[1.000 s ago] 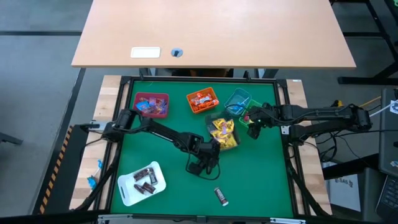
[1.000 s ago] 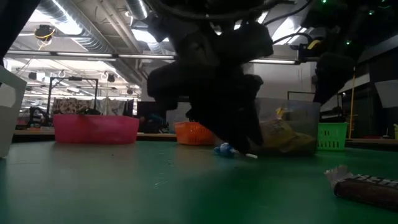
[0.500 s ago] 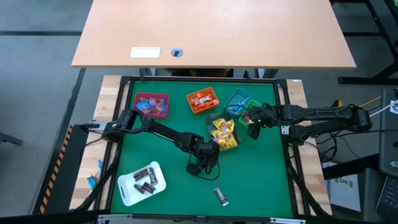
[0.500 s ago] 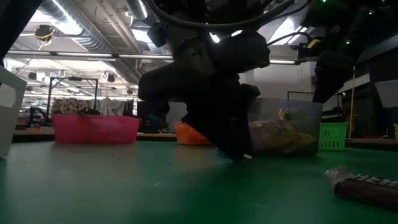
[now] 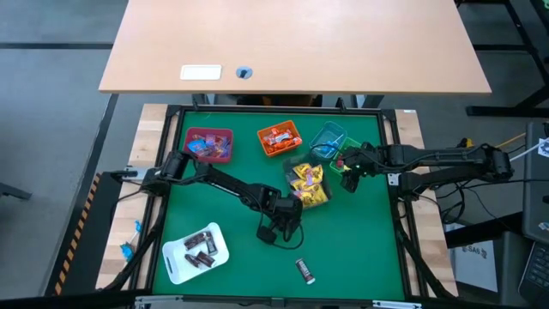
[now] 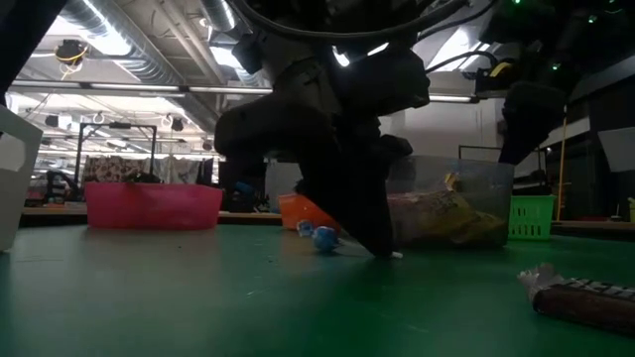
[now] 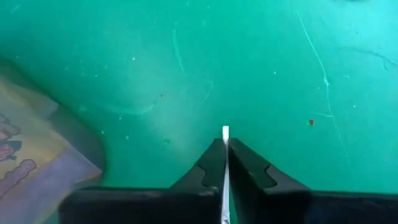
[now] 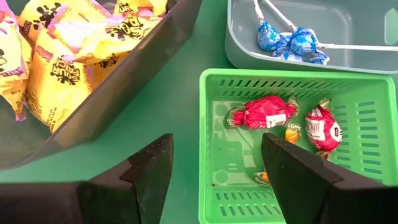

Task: Sort candy
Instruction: Put the blue lollipop into the blue bin

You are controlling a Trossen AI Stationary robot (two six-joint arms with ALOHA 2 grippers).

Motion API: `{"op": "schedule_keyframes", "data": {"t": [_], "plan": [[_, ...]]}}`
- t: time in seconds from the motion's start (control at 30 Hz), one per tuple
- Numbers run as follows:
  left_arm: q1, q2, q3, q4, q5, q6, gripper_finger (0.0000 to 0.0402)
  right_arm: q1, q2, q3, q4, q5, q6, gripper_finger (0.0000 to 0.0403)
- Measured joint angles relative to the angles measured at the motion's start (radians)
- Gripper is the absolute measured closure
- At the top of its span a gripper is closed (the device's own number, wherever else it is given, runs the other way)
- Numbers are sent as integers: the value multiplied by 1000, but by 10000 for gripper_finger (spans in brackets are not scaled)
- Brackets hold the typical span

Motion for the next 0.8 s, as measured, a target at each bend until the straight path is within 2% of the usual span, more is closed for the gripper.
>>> {"op": "schedule_keyframes", "data": {"t": [0.33,0.53,0.8], "plan": [[0,0,0,11,-8,-132,401,0,0,0,2,-41,0,159],[-6,6,30,7,-20,-215,401,0,0,0,5,-163,0,159],[-12,7,99,88,-28,-291,401,0,0,0,5,-355,6,159]]}}
